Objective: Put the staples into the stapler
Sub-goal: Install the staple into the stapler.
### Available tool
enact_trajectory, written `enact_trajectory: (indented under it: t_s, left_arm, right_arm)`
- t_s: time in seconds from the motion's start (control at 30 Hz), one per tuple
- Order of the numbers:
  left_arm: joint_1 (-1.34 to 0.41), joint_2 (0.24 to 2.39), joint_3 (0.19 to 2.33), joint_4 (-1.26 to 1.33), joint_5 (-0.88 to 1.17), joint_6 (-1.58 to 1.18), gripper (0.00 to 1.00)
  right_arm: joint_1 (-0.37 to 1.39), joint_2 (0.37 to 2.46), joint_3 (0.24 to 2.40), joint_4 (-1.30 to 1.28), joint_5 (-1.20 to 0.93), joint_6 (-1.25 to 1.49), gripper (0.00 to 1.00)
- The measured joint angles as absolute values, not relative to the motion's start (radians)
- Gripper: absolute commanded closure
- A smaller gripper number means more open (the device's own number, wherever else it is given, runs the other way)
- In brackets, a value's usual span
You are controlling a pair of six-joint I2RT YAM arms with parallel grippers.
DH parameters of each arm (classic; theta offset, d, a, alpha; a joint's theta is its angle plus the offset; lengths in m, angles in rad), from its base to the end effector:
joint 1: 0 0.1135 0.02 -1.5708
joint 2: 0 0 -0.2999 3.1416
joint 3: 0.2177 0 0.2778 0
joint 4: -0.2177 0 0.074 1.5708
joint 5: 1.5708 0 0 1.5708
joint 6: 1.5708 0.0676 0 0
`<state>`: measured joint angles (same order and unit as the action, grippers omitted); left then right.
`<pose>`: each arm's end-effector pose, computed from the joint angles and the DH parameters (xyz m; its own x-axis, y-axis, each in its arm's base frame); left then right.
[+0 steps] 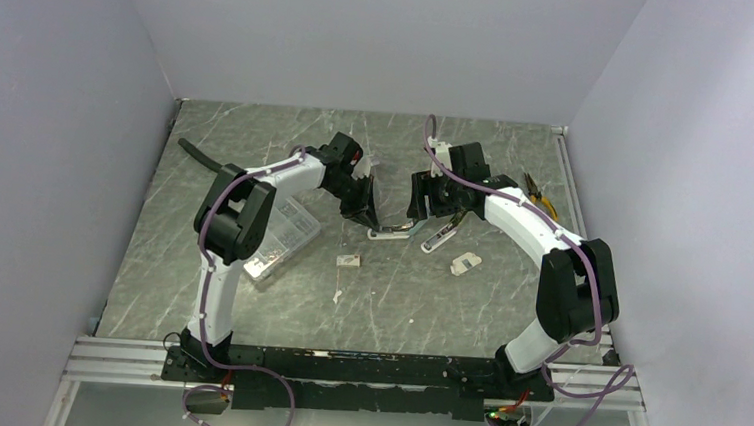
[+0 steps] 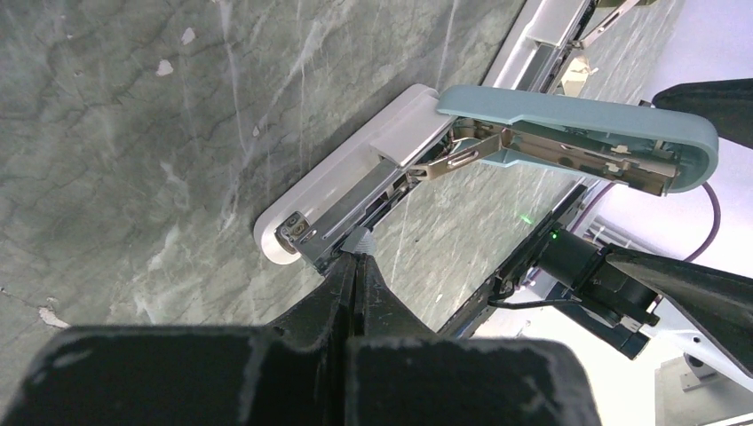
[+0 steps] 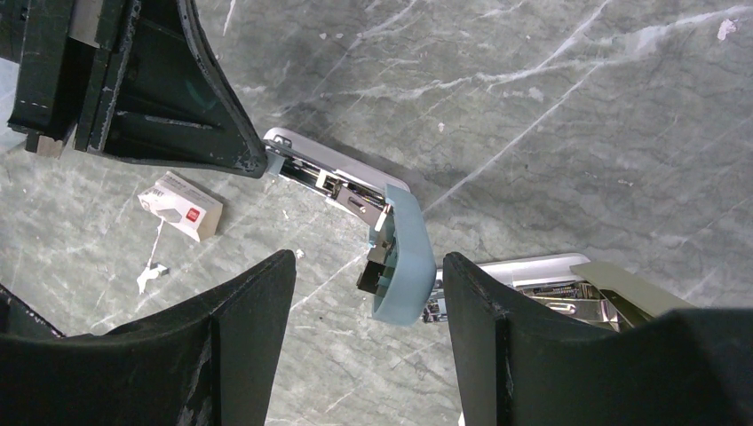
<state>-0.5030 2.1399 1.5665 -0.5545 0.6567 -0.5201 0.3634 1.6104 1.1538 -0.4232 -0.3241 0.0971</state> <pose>0.4153 -0.2756 0.1542 -0.9906 0.0958 -0.0978 0.1368 0.7092 -0.6916 0.3567 0.1587 0.2410 -0.7680 -0.1937 -0.6105 -0.4543 0.8366 0.3060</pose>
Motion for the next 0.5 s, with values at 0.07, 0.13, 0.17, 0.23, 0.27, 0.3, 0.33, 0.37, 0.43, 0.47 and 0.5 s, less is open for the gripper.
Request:
enact_trajectory:
  t_s: [0.07,0.13,0.17,0.23,0.27,0.3,0.33,0.37,0.43,0.47,0.5]
  left_arm:
    - [-0.503,2.136,1.565,-0.552,0.657,-0.520,0.97]
    - [-0.503,2.135,1.565,-0.547,0.657,-0.520,0.97]
    - [-0.503,2.135,1.565,-0.546,0.657,-0.520,0.97]
    - [-0.503,2.135,1.565,-0.545,0.656,-0.520,0.97]
    - [-0.503,2.135,1.565,-0.545,0.656,-0.520,0.97]
    - [-0.503,2.135,1.565,-0.545,0.656,-0.520,0.97]
    - [-0.503,2.135,1.565,-0.545,0.656,-0.520,0.97]
    - [-0.503,2.135,1.565,-0.545,0.656,-0.520,0.97]
    - [-0.503,2.135,1.565,-0.545,0.656,-0.520,0.97]
    - [-0.503,2.135,1.565,-0.545,0.656,-0.520,0.97]
    - [-0.503,2.135,1.565,-0.545,0.655,-0.520,0.97]
  right_arm:
    - [0.363,1.610,1.154,-0.423,-0.324,0.097,0.34]
    - [0.363,1.610,1.154,-0.423,-0.324,0.097,0.34]
    - [0.363,1.610,1.154,-0.422,-0.324,0.097,0.34]
    - [0.363,1.610,1.154,-0.421,-0.324,0.097,0.34]
    - [0.363,1.610,1.154,-0.421,-0.324,0.097,0.34]
    - [0.363,1.610,1.154,-0.421,-0.324,0.097,0.34]
    - [0.363,1.610,1.154,-0.421,-0.324,0.097,0.34]
    - [0.363,1.610,1.154,-0.421,-0.324,0.097,0.34]
    - [0.363,1.610,1.154,-0.421,-0.324,0.097,0.34]
    - [0.363,1.610,1.154,-0.421,-0.324,0.097,0.34]
    - [0.363,1.610,1.154,-0.421,-0.324,0.097,0.34]
